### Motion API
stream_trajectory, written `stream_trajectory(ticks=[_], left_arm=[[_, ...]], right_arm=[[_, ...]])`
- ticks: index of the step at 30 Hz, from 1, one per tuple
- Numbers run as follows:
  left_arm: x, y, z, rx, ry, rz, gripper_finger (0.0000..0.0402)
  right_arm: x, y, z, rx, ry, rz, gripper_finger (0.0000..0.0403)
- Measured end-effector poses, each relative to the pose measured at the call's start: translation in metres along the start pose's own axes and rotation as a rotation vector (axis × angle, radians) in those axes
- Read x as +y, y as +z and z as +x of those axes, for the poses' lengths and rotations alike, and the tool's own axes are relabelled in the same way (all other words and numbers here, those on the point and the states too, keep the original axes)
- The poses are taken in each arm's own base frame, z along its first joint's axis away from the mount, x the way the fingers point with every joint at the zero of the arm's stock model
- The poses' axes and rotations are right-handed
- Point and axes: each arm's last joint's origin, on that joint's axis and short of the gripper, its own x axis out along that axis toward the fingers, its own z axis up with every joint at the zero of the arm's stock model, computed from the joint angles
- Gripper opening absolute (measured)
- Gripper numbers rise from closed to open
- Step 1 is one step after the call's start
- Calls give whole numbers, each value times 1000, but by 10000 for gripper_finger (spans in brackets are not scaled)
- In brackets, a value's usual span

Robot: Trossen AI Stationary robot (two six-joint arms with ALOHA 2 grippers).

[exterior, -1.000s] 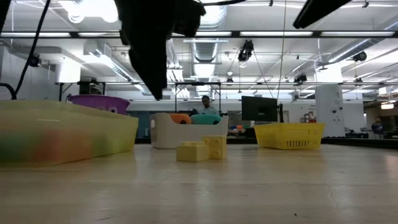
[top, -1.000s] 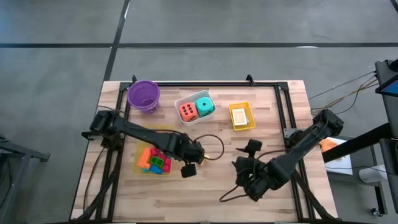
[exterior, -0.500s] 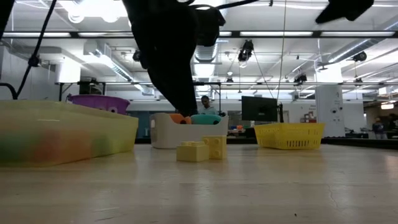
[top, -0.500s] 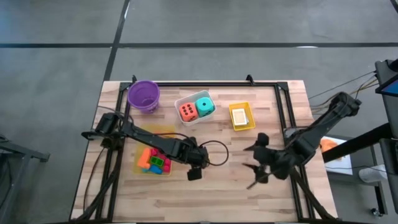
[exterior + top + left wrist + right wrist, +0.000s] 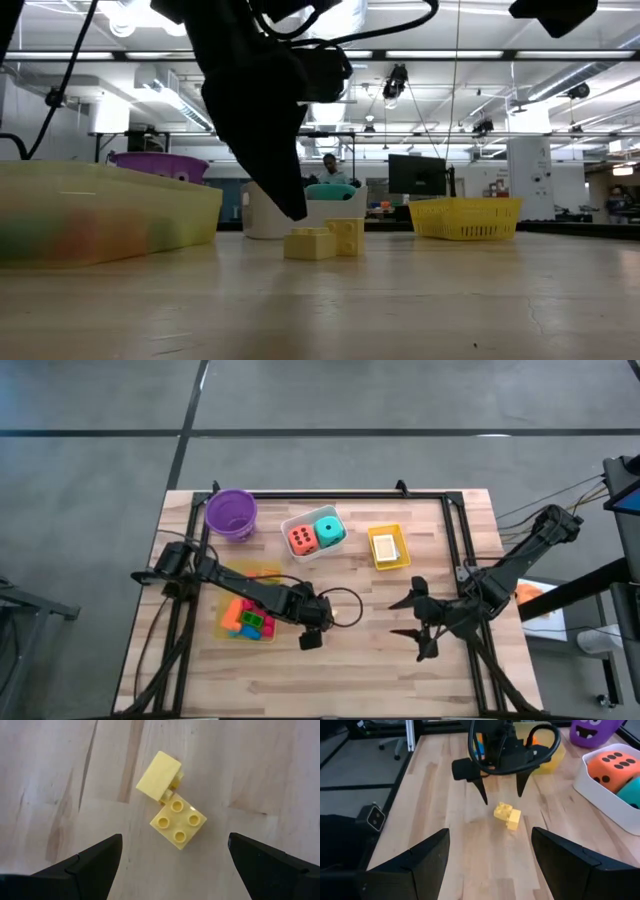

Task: Pick & Place Toys
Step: Put the light yellow game piece into the light yellow bin

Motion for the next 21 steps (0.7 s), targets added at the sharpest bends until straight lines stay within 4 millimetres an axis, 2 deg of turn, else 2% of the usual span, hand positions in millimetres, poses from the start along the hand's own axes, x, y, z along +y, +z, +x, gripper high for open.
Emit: stream_trajectory(ticks=[6, 9, 13, 17, 21], left_arm=[[-2, 2, 4, -35, -14, 26, 367], [-4, 2, 13, -28, -38, 34, 367], [-3, 0, 27, -2, -43, -45, 367], [0, 1, 31, 1, -35, -104, 367], [-1, -1, 35, 9, -28, -59, 367]], right_arm=[[0, 0, 0, -6, -6, 1, 279], [0, 1, 0, -8, -6, 3, 279], [0, 1, 0, -10, -6, 3, 279], [0, 1, 0, -14, -5, 6, 279], [0, 1, 0, -14, -6, 6, 279]])
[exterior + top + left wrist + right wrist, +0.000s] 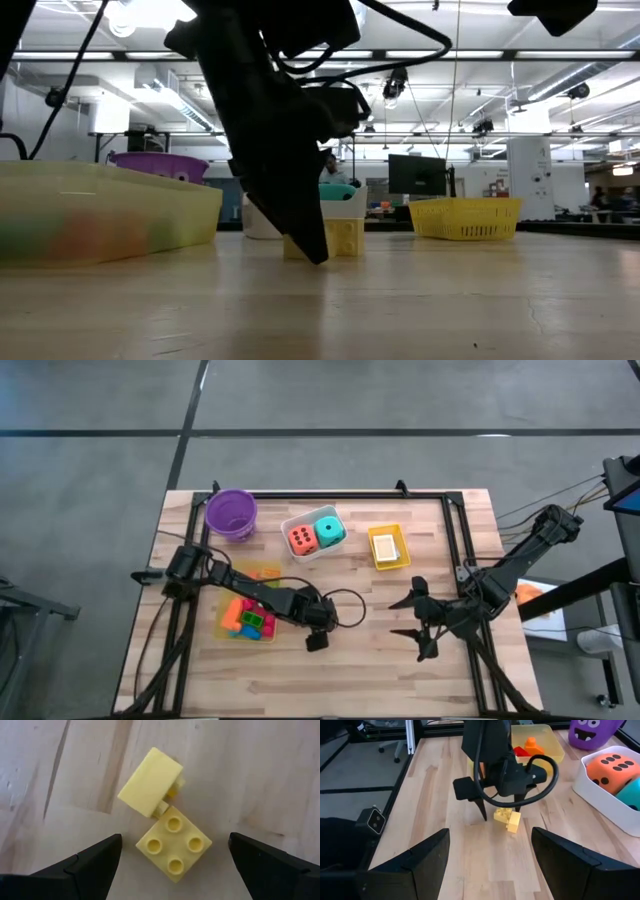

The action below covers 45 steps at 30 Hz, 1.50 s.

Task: Pick & Place Toys
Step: Put the light yellow game piece into the light yellow bin

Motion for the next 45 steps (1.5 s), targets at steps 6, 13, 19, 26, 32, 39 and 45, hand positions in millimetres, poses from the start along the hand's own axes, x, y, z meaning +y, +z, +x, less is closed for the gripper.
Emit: stream_trajectory(ticks=[6, 13, 19, 26, 32, 39, 45], left_arm=[[1, 0, 6, 4, 17, -101, 367], [3, 1, 6, 13, 10, -334, 367], [5, -3, 5, 56, 39, -520, 349], [4, 1, -1, 91, 66, -545, 269], [4, 2, -1, 105, 59, -497, 212], [4, 0, 0, 122, 68, -321, 140], [3, 4, -5, 122, 59, -299, 126]], right_arm=[[0, 0, 0, 0, 1, 0, 279], [0, 0, 0, -2, 2, 7, 279], [1, 1, 0, -7, 5, 13, 279], [1, 1, 0, -12, 8, 17, 279], [1, 1, 0, -13, 9, 18, 279], [1, 1, 0, -13, 9, 18, 279], [1, 1, 0, -13, 9, 18, 279]])
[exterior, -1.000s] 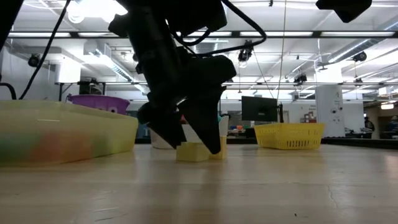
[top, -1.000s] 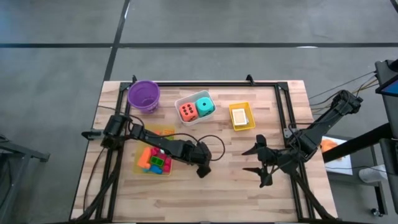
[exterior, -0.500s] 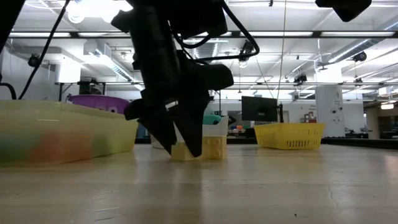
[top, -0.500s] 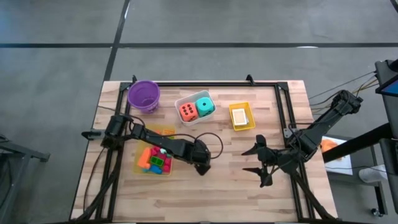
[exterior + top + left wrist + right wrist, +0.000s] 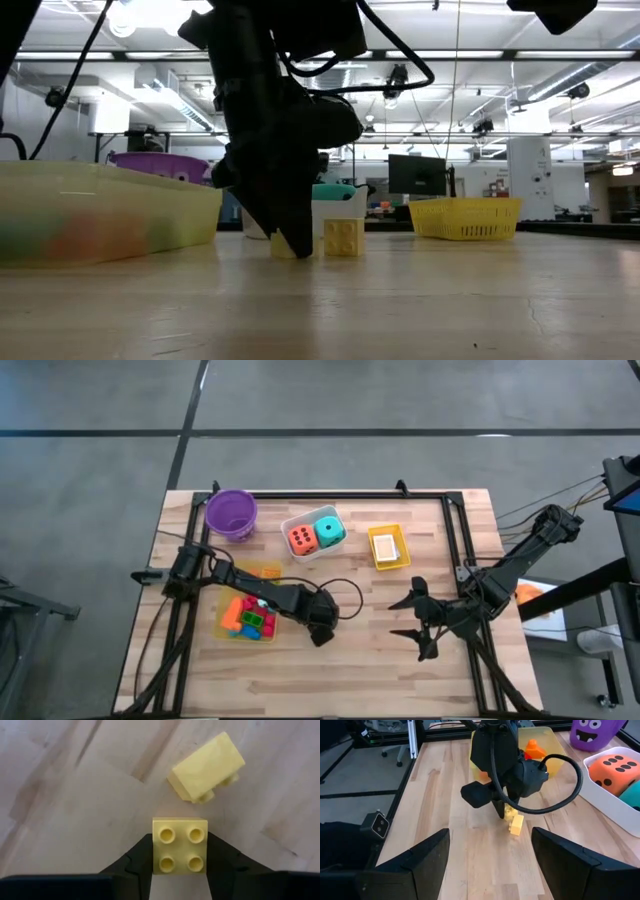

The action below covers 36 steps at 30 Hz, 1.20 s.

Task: Pick & Place Toys
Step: Put the light yellow game piece into the light yellow bin

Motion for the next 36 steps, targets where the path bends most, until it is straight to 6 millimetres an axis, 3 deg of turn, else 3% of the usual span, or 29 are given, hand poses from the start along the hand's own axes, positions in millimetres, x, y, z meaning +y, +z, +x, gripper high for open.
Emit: stream_trajectory(ticks=[5, 15, 24, 30, 36], left_arm=[[-2, 2, -15, 57, 34, 34, 126], [-3, 18, -87, 106, 96, 146, 126], [22, -2, -135, 193, 191, 56, 126], [46, -28, -139, 183, 204, -61, 126], [81, -53, -106, 250, 233, -181, 126]], right_arm=[[1, 1, 0, -9, 6, 14, 279], [2, 3, 0, -26, 16, 31, 279], [7, -1, 9, -14, 7, 18, 279], [10, -3, 16, -10, 4, -3, 279], [11, 1, 16, -35, 15, 17, 279]])
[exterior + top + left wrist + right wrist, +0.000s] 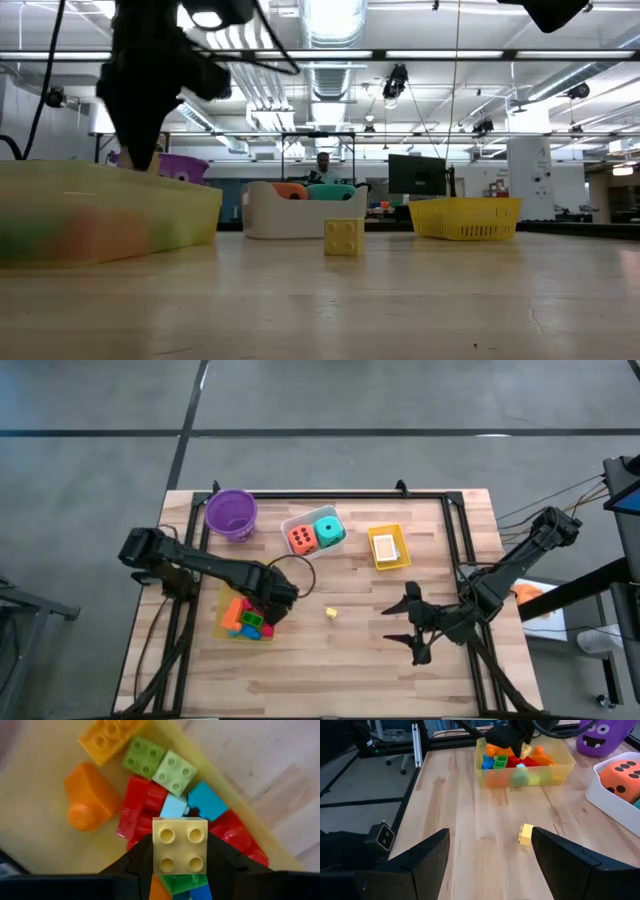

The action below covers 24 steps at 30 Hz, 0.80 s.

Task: Pick & Place Toys
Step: Put the light yellow game piece into the light yellow bin

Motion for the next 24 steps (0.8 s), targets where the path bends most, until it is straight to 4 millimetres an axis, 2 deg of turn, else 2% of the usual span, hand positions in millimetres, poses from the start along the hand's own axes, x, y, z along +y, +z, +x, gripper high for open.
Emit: stream_trajectory(ticks=[5, 11, 24], left_arm=[[10, -7, 26, 28, -26, -23, 126], [5, -8, 47, 13, -148, -27, 126], [6, -8, 49, 11, -171, -29, 126]], right_arm=[[0, 0, 0, -3, 1, -24, 279], [1, 2, 0, -13, 6, -30, 279], [1, 2, 0, -13, 7, -31, 279]])
